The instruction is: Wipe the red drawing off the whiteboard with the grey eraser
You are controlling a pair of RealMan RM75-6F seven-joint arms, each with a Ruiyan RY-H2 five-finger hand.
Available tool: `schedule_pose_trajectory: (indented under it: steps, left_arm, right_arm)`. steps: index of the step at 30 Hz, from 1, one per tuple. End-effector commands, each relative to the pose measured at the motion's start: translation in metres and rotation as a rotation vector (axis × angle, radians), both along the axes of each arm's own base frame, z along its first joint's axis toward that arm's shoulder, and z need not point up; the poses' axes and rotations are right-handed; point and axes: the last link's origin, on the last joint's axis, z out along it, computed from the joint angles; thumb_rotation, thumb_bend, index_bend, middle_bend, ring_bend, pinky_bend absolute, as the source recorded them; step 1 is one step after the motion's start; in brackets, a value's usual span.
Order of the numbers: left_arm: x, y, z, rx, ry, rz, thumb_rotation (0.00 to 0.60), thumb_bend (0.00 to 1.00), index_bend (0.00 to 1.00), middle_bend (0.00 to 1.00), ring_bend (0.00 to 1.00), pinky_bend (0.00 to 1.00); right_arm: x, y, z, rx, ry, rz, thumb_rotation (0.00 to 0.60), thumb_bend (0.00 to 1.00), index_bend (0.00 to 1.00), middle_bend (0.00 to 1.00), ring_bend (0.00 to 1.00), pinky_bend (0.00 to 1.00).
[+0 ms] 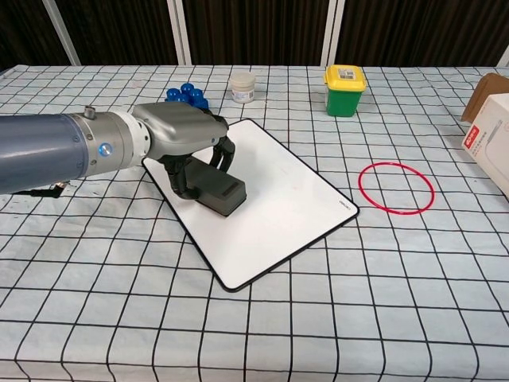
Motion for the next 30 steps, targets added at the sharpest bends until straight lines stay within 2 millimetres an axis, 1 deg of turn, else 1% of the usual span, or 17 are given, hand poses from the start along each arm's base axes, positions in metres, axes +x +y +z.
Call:
schedule_pose_trajectory:
  steps: [1,8,11,15,21,22,24,26,27,28,29,30]
  left_arm:
    - [0.004,0.007,-0.003,0.008,0.007,0.004,0.600,0.32,0.45,0.48,0.04,0.02]
    - [0.014,0.022,-0.009,0.037,0.001,0.008,0.600,0.32,0.46,0.48,0.04,0.02]
    - [0.015,0.026,-0.010,0.045,0.005,0.013,0.600,0.32,0.45,0.48,0.04,0.02]
    - [0.018,0.028,-0.004,0.048,-0.014,0.019,0.600,0.32,0.45,0.48,0.04,0.02]
    - [0.025,0.029,0.026,0.101,-0.049,-0.012,0.600,0.32,0.45,0.48,0.04,0.02]
    - [0.026,0.029,0.038,0.119,-0.058,-0.012,0.600,0.32,0.45,0.48,0.04,0.02]
    - [0.027,0.029,0.054,0.136,-0.081,0.004,0.600,0.32,0.45,0.47,0.04,0.02]
    - [0.024,0.030,0.071,0.153,-0.098,0.025,0.600,0.32,0.45,0.47,0.04,0.02]
    - [0.024,0.030,0.075,0.157,-0.099,0.028,0.600,0.32,0.45,0.47,0.04,0.02]
    - [0.019,0.031,0.087,0.177,-0.093,0.033,0.600,0.32,0.45,0.47,0.04,0.02]
    - [0.017,0.031,0.092,0.185,-0.090,0.035,0.600,0.32,0.45,0.47,0.04,0.02]
    - [0.013,0.031,0.101,0.201,-0.082,0.040,0.600,0.32,0.45,0.47,0.04,0.02]
  right_arm:
    - [0.000,0.000,0.000,0.001,0.000,0.000,0.600,0.03,0.08,0.07,0.19,0.21]
    - [0.000,0.000,0.000,-0.001,-0.001,-0.002,0.600,0.03,0.08,0.07,0.19,0.21]
    - [0.000,0.000,0.000,0.000,-0.001,-0.004,0.600,0.03,0.08,0.07,0.19,0.21]
    - [-0.001,0.000,0.001,0.000,-0.004,-0.007,0.600,0.03,0.08,0.07,0.19,0.21]
    - [-0.001,0.000,0.001,-0.001,-0.007,-0.009,0.600,0.03,0.08,0.07,0.19,0.21]
    - [-0.001,0.000,0.001,0.000,-0.007,-0.008,0.600,0.03,0.08,0.07,0.19,0.21]
    - [-0.001,0.001,0.001,0.002,-0.007,-0.007,0.600,0.03,0.08,0.07,0.19,0.21]
    - [0.000,0.001,0.000,0.002,-0.005,-0.006,0.600,0.03,0.08,0.07,0.19,0.21]
    - [0.000,0.001,0.000,0.001,-0.005,-0.005,0.600,0.03,0.08,0.07,0.19,0.21]
    - [0.000,0.001,0.000,0.000,-0.004,-0.005,0.600,0.03,0.08,0.07,0.19,0.21]
    - [0.000,0.001,0.001,-0.001,-0.004,-0.006,0.600,0.03,0.08,0.07,0.19,0.21]
    - [0.000,0.001,0.001,-0.002,-0.004,-0.007,0.600,0.03,0.08,0.07,0.19,0.21]
